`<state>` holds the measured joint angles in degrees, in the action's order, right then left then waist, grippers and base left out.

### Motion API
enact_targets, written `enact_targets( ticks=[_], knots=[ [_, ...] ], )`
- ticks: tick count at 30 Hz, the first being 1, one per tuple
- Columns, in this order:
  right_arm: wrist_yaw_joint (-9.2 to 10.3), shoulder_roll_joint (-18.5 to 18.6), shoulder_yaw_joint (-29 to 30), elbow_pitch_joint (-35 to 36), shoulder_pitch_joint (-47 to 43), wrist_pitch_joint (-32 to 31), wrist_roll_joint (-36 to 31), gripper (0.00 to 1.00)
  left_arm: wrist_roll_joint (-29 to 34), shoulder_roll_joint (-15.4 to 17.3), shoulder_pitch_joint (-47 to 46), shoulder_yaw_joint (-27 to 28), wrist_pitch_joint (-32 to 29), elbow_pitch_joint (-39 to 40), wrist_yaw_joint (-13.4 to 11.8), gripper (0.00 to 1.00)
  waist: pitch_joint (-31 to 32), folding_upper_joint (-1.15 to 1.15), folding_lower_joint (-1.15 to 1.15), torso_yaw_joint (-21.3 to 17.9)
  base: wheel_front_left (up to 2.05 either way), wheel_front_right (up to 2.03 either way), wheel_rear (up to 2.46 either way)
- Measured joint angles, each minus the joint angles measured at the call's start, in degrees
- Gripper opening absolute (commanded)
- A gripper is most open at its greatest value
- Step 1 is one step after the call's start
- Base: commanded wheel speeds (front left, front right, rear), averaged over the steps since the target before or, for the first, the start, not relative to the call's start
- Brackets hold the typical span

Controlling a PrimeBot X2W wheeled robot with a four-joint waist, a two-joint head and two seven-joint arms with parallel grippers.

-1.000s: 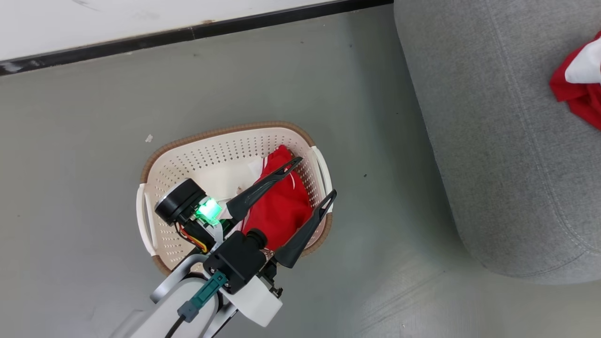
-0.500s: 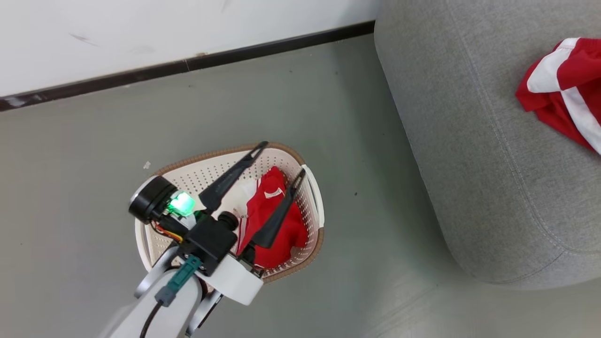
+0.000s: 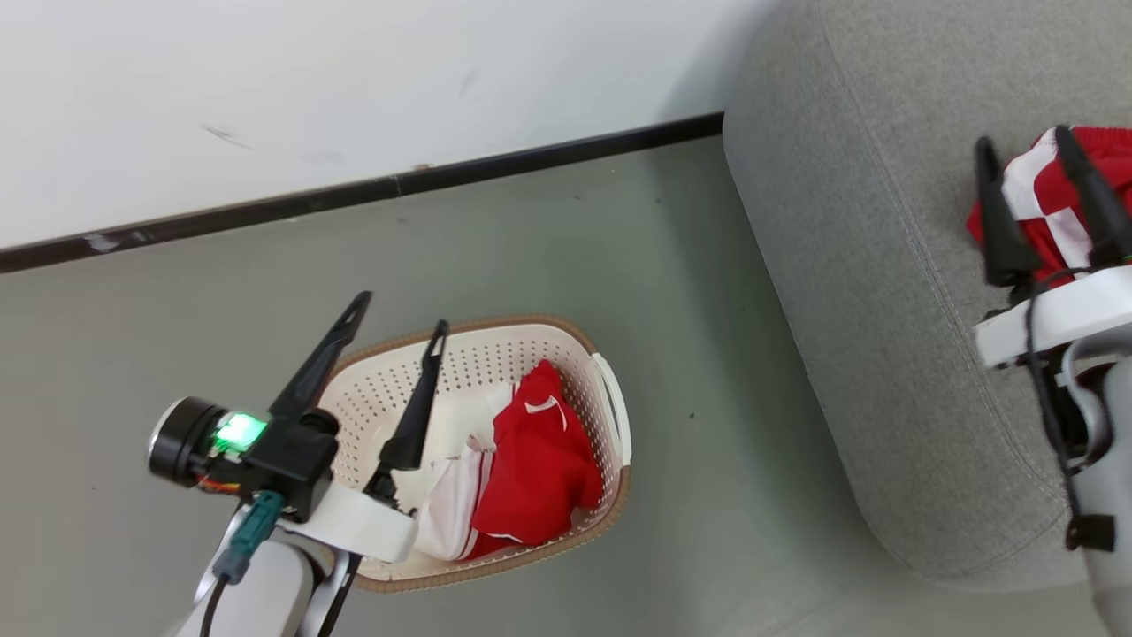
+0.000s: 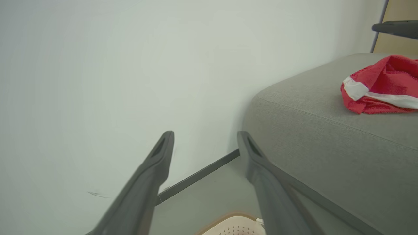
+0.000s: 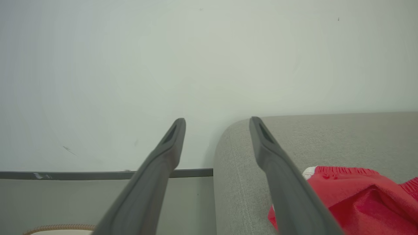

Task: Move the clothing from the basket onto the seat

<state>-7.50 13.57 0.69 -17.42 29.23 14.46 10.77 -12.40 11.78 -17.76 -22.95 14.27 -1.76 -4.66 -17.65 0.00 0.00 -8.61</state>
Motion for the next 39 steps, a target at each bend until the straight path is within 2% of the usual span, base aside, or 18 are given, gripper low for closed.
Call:
enact_targets(
  ticks=[7,20,39],
  knots=[
    [0.00,-3.60,-3.44,0.83,-3.26,0.00,-0.34,1.00,-2.63,-0.05,4.09,4.66,0.02,-1.22,-3.05,1.00,2.99,0.00,0.00,1.67,0.00,0.00,0.00],
    [0.00,-7.47,-3.50,1.60,-11.12,0.00,-3.15,1.00,-4.74,-0.46,11.38,10.14,0.02,-3.71,-6.32,1.00,8.61,0.00,0.00,4.74,0.00,0.00,0.00],
    [0.00,-9.80,-3.22,2.59,-23.56,-0.01,-4.78,1.00,-4.74,-0.96,17.47,11.18,0.02,-6.90,-6.51,1.00,16.25,0.00,0.00,6.83,0.00,0.00,0.00]
  ],
)
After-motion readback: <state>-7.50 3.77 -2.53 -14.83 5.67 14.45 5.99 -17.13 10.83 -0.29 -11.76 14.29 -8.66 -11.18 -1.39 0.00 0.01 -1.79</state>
